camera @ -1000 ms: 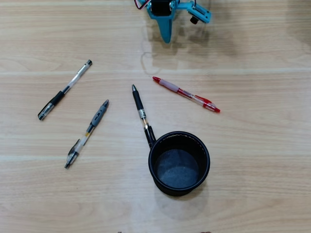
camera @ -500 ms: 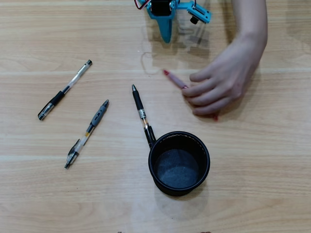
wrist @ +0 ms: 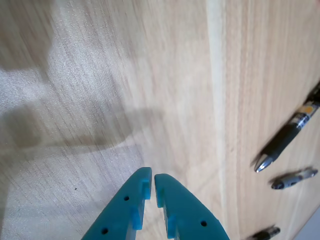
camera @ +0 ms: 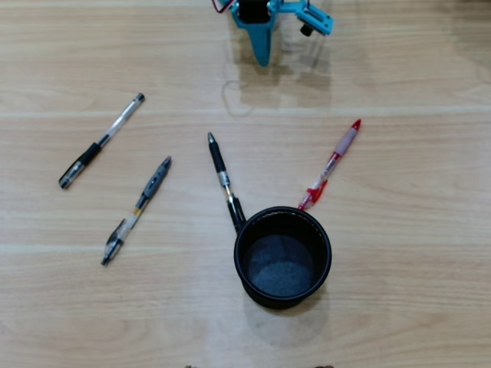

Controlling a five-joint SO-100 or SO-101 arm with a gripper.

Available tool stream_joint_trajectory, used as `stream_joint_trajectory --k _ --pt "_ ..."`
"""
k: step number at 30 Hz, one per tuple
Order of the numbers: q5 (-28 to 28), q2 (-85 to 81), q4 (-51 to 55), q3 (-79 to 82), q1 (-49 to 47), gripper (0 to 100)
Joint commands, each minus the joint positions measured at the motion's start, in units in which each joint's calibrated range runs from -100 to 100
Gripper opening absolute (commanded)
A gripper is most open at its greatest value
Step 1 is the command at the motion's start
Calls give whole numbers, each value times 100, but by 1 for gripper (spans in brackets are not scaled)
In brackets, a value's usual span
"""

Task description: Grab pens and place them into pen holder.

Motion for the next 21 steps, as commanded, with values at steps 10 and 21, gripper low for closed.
stream_joint_trajectory --k 10,21 --pt "13 127 264 -79 384 2" --pt "13 127 264 -88 408 2"
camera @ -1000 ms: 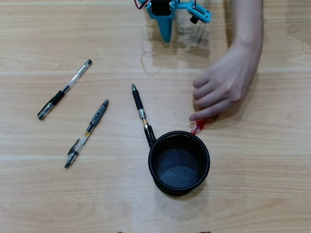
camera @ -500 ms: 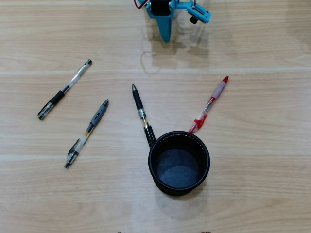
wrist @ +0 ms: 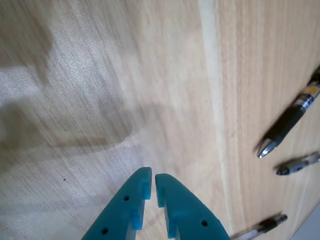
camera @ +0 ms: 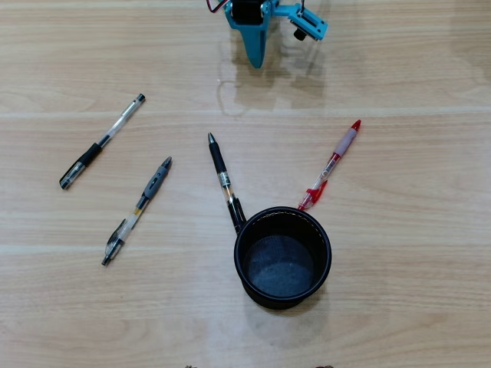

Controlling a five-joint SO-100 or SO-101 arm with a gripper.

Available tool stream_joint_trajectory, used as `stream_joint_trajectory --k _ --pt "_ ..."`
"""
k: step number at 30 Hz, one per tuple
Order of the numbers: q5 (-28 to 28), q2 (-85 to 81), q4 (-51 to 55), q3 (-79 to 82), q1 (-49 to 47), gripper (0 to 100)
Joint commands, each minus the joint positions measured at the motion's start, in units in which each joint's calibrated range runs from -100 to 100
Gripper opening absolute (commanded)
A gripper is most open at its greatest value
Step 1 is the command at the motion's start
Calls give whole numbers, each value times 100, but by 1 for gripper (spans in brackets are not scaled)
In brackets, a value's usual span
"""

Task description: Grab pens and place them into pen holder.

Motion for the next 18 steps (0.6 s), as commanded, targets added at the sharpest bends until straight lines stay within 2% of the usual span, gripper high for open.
stream_joint_trajectory --k 1,7,11,13,16,18 --pt "8 127 264 -88 45 2" --pt "-44 135 230 -124 45 3" --pt "-917 304 -355 -893 335 9" --pt "-1017 617 -759 -1654 715 15" --pt "-1252 1775 -1189 -3021 1513 23" --pt "-1754 3119 -1120 -4089 1981 24"
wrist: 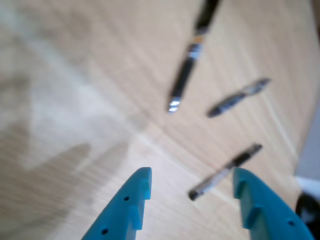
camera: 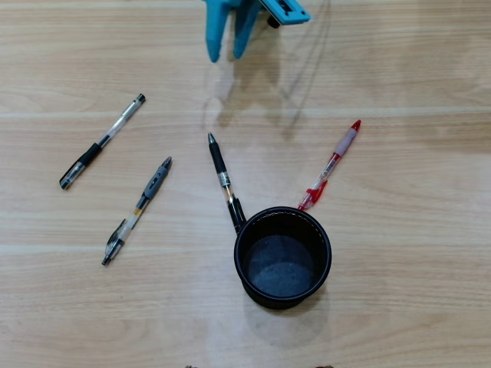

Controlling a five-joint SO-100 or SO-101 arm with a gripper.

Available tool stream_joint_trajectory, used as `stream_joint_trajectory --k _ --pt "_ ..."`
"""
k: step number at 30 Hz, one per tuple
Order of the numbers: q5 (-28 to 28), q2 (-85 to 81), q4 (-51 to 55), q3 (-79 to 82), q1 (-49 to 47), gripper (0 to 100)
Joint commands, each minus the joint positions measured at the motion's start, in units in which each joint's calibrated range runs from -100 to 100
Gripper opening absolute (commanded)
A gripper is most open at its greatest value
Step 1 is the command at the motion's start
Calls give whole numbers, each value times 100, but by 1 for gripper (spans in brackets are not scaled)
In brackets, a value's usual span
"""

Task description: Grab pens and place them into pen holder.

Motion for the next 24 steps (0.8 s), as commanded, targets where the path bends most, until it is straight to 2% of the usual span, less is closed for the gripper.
stream_joint_trajectory --k 1,4,8,14,18,24 --pt "-742 2331 -69 -2171 782 23" --pt "-1139 4723 -78 -3819 1008 23" --pt "-1207 7800 86 -6463 1347 23" --pt "-1840 11181 1873 -10220 1669 26" --pt "-2038 12415 2243 -11560 1944 26" --pt "-2049 12813 2226 -11940 2194 26"
